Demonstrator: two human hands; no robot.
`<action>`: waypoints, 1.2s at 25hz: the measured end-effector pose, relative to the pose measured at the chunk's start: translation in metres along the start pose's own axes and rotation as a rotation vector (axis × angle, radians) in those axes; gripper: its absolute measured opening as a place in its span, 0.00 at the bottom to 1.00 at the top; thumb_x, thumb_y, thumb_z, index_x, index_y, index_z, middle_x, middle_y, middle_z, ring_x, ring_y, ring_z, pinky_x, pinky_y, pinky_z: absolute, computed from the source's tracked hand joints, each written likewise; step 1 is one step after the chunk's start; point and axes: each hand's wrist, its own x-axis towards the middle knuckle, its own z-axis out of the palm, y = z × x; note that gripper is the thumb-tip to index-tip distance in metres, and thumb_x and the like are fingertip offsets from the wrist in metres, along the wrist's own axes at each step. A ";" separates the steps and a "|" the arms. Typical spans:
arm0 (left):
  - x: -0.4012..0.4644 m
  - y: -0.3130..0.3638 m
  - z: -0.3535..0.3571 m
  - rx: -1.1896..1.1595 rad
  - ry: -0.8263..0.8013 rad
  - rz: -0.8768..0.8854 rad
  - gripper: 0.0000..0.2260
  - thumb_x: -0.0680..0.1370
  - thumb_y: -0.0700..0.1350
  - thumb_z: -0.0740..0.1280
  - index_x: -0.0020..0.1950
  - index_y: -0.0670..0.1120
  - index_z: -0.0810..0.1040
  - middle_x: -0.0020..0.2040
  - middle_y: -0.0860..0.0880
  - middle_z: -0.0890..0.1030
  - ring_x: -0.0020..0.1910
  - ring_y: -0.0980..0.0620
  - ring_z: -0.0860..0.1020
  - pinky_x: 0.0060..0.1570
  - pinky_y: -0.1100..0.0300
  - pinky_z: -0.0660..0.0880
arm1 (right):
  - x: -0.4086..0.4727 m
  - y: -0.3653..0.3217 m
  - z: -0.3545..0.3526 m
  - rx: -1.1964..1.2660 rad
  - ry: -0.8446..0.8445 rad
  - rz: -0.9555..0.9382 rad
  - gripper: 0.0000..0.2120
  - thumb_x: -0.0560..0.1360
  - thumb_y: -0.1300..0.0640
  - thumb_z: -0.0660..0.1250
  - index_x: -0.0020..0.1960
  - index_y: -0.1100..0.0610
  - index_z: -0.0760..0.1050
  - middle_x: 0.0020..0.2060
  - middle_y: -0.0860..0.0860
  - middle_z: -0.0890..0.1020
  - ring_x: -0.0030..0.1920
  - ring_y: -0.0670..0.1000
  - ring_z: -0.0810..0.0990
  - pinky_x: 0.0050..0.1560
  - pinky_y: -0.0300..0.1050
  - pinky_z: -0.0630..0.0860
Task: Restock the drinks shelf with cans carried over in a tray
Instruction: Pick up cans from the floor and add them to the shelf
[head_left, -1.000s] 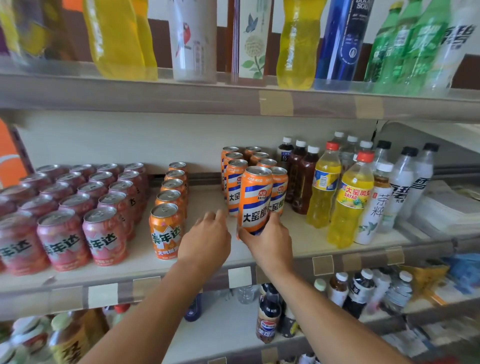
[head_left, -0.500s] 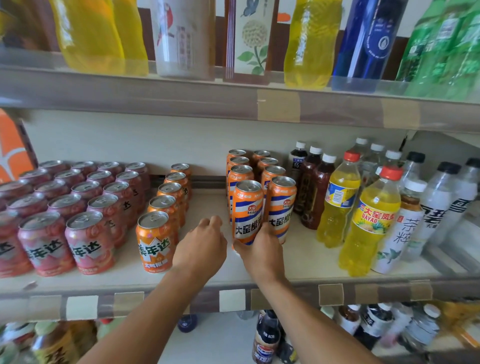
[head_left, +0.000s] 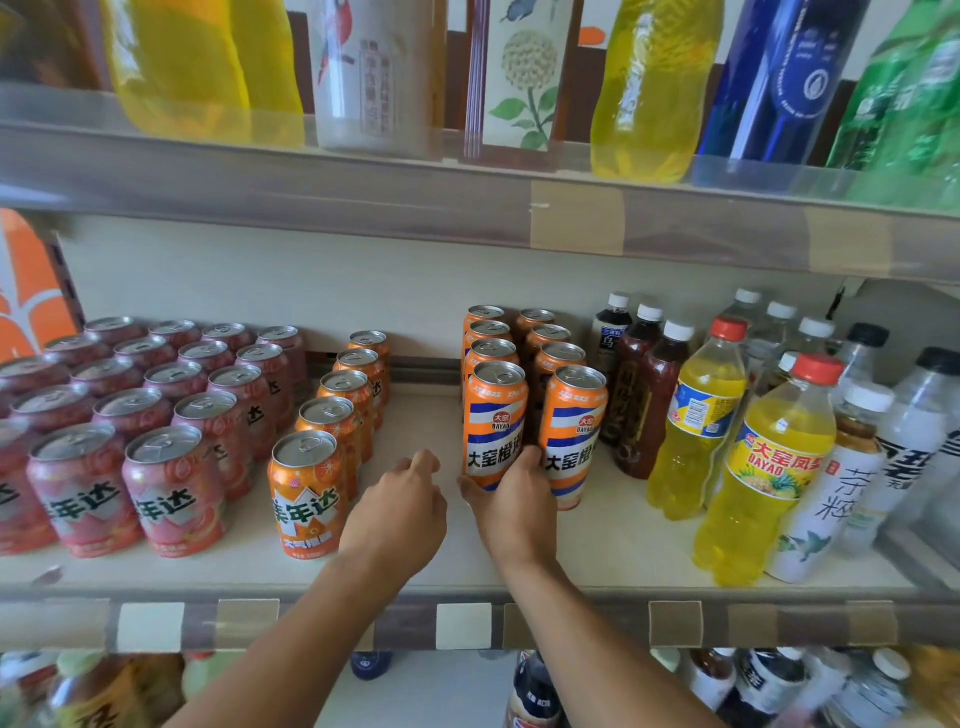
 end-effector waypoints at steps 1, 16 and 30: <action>0.001 -0.002 -0.001 -0.010 0.001 -0.003 0.13 0.81 0.45 0.58 0.66 0.51 0.67 0.60 0.48 0.78 0.52 0.48 0.80 0.49 0.54 0.79 | 0.000 -0.001 0.001 -0.001 0.002 0.004 0.29 0.71 0.48 0.75 0.65 0.56 0.66 0.64 0.52 0.77 0.62 0.53 0.77 0.59 0.47 0.77; 0.034 0.000 0.028 -0.528 -0.227 -0.173 0.48 0.60 0.58 0.80 0.73 0.53 0.57 0.67 0.50 0.72 0.63 0.50 0.74 0.62 0.50 0.75 | 0.039 -0.066 -0.088 -0.223 0.110 -0.571 0.25 0.76 0.50 0.68 0.70 0.58 0.70 0.67 0.53 0.74 0.68 0.51 0.70 0.64 0.38 0.63; 0.068 -0.004 0.051 -0.641 -0.352 0.081 0.45 0.65 0.48 0.80 0.75 0.58 0.56 0.52 0.66 0.78 0.50 0.71 0.78 0.45 0.75 0.73 | 0.110 -0.092 -0.062 -0.799 -0.513 -0.452 0.37 0.79 0.35 0.51 0.77 0.61 0.56 0.76 0.57 0.60 0.75 0.57 0.59 0.73 0.54 0.59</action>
